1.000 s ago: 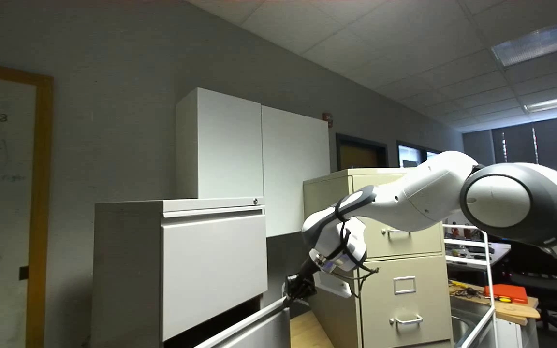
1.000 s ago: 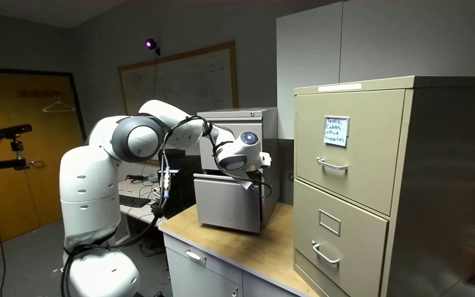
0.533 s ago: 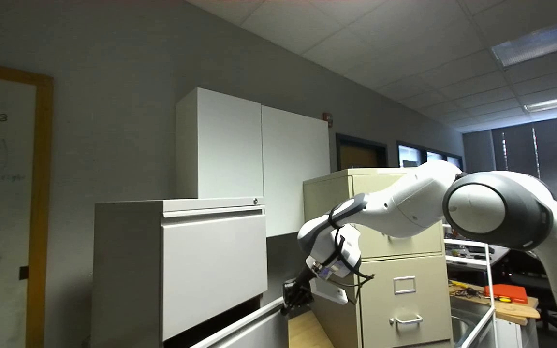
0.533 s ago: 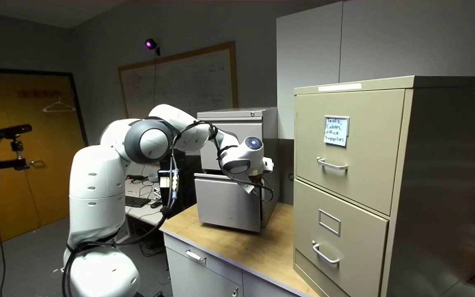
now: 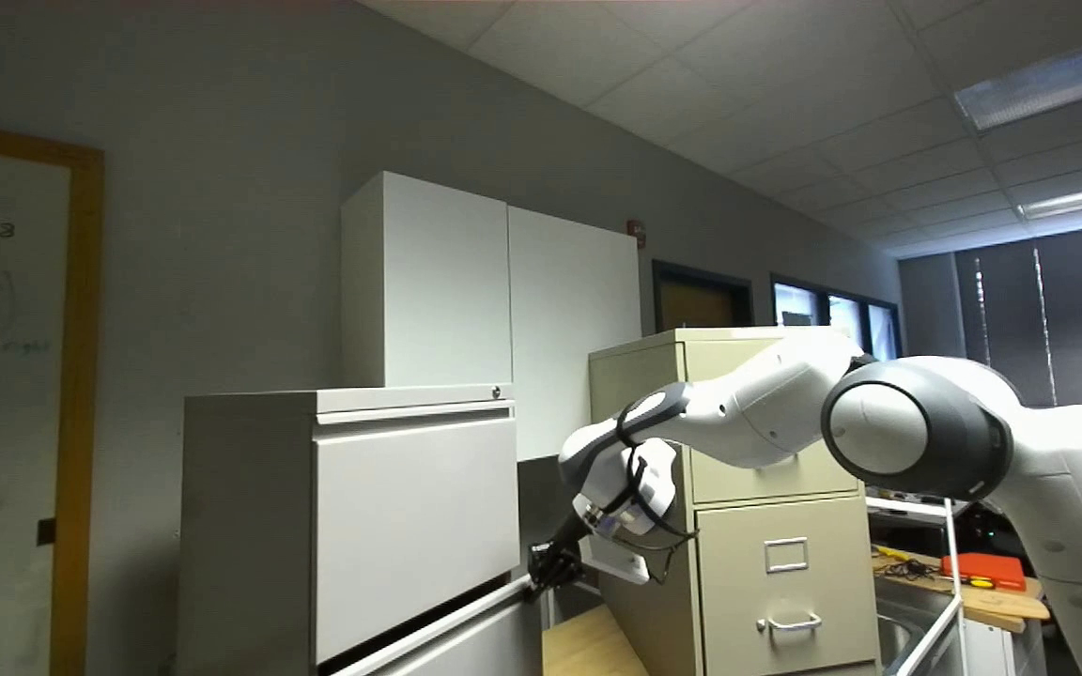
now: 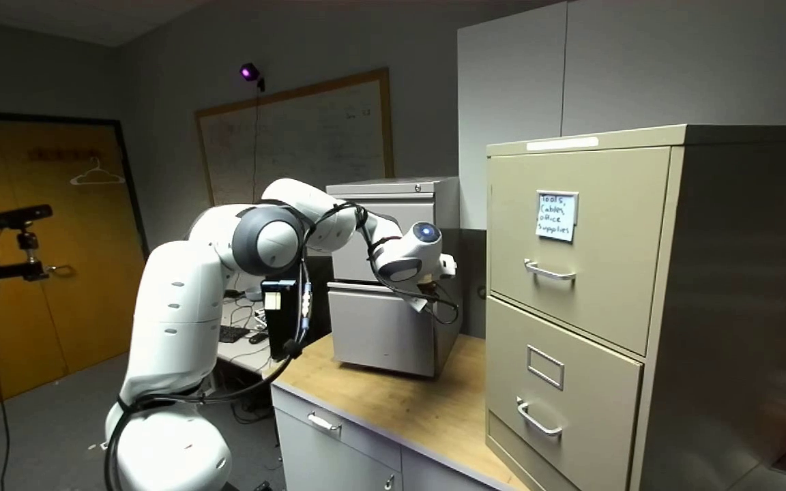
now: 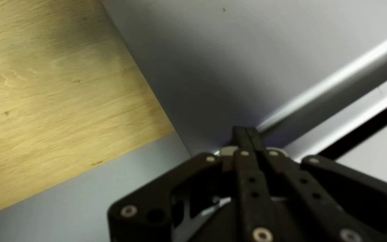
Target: Close the bottom drawer
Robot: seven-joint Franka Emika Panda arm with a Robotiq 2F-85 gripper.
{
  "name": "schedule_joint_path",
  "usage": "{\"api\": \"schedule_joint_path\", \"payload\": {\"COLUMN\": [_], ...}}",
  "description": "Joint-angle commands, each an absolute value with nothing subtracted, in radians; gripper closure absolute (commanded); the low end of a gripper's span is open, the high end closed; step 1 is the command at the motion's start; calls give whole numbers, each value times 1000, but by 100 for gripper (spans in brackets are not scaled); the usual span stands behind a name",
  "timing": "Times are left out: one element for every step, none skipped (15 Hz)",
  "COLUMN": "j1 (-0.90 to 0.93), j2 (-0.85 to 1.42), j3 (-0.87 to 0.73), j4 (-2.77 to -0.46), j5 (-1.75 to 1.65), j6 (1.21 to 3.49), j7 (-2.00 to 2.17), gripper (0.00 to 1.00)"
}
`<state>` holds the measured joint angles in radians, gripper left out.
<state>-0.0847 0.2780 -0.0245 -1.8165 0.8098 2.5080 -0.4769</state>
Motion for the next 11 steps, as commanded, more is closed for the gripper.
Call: {"api": "schedule_joint_path", "payload": {"j1": [-97, -97, -96, -95, -94, -92, -90, -87, -89, -93, -97], "j2": [364, 380, 399, 415, 433, 453, 470, 486, 499, 504, 511], "j3": [14, 17, 20, 24, 26, 26, 26, 26, 27, 31, 34], "j4": [-1651, -1628, -1600, -1574, -1546, -1513, -1485, -1456, -1431, -1412, -1397], "j5": [783, 770, 752, 731, 703, 664, 625, 579, 536, 500, 472], "j6": [2487, 2484, 2480, 2475, 2468, 2451, 2439, 2420, 2398, 2366, 2344], "j7": [-448, -441, -431, -421, -412, -396, -381, -360, -342, -327, -314], "gripper": [100, 100, 100, 100, 100, 100, 100, 100, 100, 100, 100]}}
